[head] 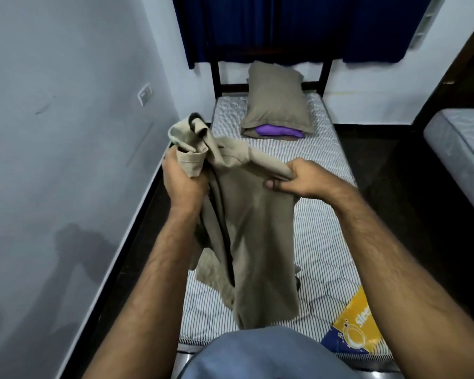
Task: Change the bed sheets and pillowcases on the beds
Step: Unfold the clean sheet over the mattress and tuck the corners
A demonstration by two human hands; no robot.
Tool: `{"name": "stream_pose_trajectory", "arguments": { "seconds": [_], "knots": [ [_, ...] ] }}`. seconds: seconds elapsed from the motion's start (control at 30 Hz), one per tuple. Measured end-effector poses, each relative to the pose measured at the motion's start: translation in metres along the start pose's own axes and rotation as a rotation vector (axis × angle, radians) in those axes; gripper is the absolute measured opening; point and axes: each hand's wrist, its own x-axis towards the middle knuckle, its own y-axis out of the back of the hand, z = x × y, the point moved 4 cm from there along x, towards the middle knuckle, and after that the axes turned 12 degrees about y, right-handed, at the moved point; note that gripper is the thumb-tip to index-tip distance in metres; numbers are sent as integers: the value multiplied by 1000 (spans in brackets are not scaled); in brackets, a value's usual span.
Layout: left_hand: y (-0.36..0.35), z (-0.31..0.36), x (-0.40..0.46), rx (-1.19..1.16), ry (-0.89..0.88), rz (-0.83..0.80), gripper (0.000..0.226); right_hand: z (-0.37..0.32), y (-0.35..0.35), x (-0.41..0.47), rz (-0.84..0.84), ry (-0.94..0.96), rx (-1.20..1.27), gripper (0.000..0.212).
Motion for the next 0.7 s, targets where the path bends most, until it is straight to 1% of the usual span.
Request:
{"name": "stream_pose_trajectory", "arguments": {
  "seconds": [0.03, 0.07, 0.1, 0.13, 0.17, 0.2, 0.23, 0.27, 0.3, 0.33, 0.37, 0.4, 0.43, 0.47, 0.5, 0.53, 0.57, 0.63, 0.67, 0.7],
  "knots": [
    [2, -7, 0, -51, 23, 63, 13, 3, 5, 2, 135, -53, -117, 20],
    [2, -11, -3, -116, 57, 108, 17, 3, 14, -1, 347, -101, -189, 15],
    [2, -14, -5, -177, 80, 141, 26, -1, 23, -8, 602, -109, -224, 20],
    [3, -13, -10, -206, 105, 155, 33, -8, 30, -15, 827, -47, -248, 24],
    [2, -13, -11, -219, 113, 159, 36, -15, 35, -20, 987, 60, -237, 25],
    [2, -10, -12, -229, 125, 171, 34, -21, 36, -20, 1037, 152, -160, 25],
    [1, -9, -11, -256, 131, 193, 32, -20, 33, -14, 991, 224, -10, 25],
    [2, -7, -11, -287, 133, 205, 30, -19, 28, -6, 862, 261, 187, 25],
    [2, -7, -7, -311, 124, 205, 29, -18, 19, 1, 686, 236, 363, 20],
    [1, -5, -4, -298, 109, 168, 25, -15, 7, 7, 496, 184, 440, 9],
    [-3, -2, -3, -263, 72, 63, 21, -11, -4, 11, 338, 150, 430, 12],
    [-11, 7, -6, -209, 22, -120, 24, -9, -13, 12, 226, 136, 355, 27],
    [-23, 13, -13, -122, -45, -343, 28, -8, -18, 15, 183, 161, 306, 34],
    [-36, 19, -24, 13, -106, -552, 30, -14, -19, 17, 202, 207, 312, 31],
    [-48, 21, -34, 132, -158, -703, 33, -20, -18, 20, 239, 258, 340, 24],
    [-53, 17, -43, 213, -158, -754, 35, -28, -16, 21, 267, 300, 367, 17],
    [-55, 10, -42, 196, -121, -731, 38, -34, -13, 22, 284, 320, 392, 11],
    [-47, 5, -32, 123, -41, -578, 44, -45, -6, 18, 319, 350, 525, 4],
    [-41, 5, -26, 103, -50, -514, 45, -49, -3, 15, 326, 378, 656, 7],
    [-37, 7, -22, 63, -66, -476, 41, -50, -1, 11, 335, 404, 802, 20]
  ]
}}
